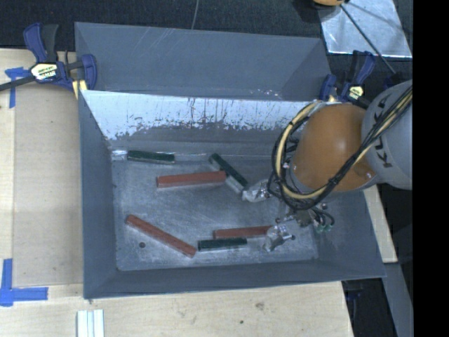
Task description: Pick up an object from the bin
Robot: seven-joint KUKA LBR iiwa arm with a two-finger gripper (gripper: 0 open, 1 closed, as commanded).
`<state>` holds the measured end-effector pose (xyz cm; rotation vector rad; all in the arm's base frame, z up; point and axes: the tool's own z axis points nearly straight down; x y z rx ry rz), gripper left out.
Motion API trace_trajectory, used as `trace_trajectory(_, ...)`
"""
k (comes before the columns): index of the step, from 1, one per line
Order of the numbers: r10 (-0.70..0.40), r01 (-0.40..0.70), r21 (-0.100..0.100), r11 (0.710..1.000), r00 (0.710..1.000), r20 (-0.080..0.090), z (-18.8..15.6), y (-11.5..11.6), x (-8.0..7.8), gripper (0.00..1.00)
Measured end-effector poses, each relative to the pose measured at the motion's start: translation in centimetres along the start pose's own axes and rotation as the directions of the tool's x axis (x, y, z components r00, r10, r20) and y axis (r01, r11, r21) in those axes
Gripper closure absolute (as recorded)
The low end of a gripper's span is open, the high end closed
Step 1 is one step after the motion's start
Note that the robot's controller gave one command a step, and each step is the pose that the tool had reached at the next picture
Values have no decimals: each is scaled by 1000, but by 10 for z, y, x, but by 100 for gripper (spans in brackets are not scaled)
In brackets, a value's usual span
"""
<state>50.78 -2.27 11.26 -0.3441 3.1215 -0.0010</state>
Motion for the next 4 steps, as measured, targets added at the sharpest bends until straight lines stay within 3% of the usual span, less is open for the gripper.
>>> trace_trajectory(1,49,-49,3,999,999,5,41,47,0,0)
trace_trajectory(2,50,-49,-5,999,999,23,35,30,-13,100)
trace_trajectory(4,49,-49,-5,999,999,21,34,30,-14,100)
